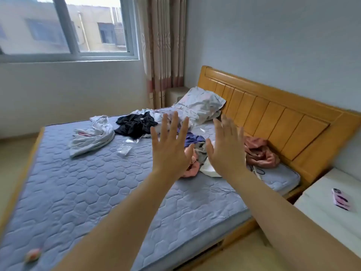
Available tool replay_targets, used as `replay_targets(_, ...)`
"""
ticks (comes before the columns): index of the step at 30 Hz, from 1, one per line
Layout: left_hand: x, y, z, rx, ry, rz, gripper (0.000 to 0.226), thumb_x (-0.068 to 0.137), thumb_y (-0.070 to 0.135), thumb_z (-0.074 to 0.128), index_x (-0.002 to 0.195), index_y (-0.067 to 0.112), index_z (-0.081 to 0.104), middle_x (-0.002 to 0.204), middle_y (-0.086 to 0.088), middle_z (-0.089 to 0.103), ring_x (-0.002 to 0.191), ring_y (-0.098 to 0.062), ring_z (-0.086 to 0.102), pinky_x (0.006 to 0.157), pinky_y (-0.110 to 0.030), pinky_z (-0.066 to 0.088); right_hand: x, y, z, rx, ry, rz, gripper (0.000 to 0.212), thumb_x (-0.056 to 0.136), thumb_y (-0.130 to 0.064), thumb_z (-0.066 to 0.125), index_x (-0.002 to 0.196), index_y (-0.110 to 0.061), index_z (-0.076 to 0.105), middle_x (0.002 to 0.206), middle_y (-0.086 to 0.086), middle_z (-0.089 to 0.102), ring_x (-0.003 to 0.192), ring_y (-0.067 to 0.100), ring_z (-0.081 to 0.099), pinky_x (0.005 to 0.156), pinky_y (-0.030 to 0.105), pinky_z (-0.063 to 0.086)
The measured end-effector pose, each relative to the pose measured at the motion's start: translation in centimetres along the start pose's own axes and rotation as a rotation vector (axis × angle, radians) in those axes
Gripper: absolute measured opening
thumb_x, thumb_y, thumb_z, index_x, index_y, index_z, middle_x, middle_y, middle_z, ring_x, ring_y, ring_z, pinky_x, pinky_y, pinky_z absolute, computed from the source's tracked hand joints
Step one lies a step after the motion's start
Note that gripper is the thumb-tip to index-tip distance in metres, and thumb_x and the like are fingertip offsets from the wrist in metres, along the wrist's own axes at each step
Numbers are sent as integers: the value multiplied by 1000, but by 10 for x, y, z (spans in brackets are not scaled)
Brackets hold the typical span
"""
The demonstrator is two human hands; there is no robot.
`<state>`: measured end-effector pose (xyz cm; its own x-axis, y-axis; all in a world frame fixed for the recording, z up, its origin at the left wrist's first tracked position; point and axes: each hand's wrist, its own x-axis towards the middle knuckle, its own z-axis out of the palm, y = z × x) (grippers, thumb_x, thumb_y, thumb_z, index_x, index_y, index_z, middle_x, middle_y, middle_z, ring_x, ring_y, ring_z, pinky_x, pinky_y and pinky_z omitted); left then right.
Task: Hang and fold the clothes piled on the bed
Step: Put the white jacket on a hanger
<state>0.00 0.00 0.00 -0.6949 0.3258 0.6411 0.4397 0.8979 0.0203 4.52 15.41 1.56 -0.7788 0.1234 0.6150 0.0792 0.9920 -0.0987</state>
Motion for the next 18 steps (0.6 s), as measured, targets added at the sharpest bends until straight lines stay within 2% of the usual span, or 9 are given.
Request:
replay_targets(3, -20, -34, -6, 83, -33, -63, 69, 89, 54, 23, 150, 22, 15, 158, -10, 20, 145, -34, 17, 111, -60, 14, 2, -38, 15, 85, -80, -35, 62, 89, -39, 27, 137, -3, 42, 147, 20, 37, 137, 37, 34, 108, 61, 24)
replay_targets(7, -54, -100, -19, 140, -32, -147, 68, 89, 53, 25, 150, 23, 15, 158, -9, 18, 145, -32, 15, 112, -59, 14, -3, -110, 33, 162, -116, -138, 62, 88, -40, 27, 137, -3, 42, 147, 19, 38, 136, 37, 35, 108, 61, 24)
replay_targets(10, -81, -154, -41, 158, -25, -215, 68, 90, 53, 27, 149, 22, 19, 158, -10, 20, 145, -33, 17, 111, -60, 15, -8, -173, 39, 200, -135, -208, 65, 88, -42, 25, 141, -6, 37, 151, 17, 31, 140, 34, 28, 113, 57, 16)
replay_targets(15, -134, -267, -84, 227, -38, -312, 69, 90, 57, 22, 150, 24, 14, 159, -9, 14, 146, -32, 12, 112, -58, 7, -26, -305, 45, 279, -131, -278, 60, 90, -37, 39, 142, -7, 38, 151, 16, 32, 141, 33, 27, 114, 56, 16)
replay_targets(18, -172, -341, -120, 274, -56, -321, 71, 89, 59, 17, 151, 24, 18, 159, -9, 15, 146, -32, 13, 112, -57, 6, -43, -392, 49, 303, -137, -304, 57, 94, -33, 47, 144, -9, 35, 154, 14, 25, 143, 31, 21, 115, 53, 9)
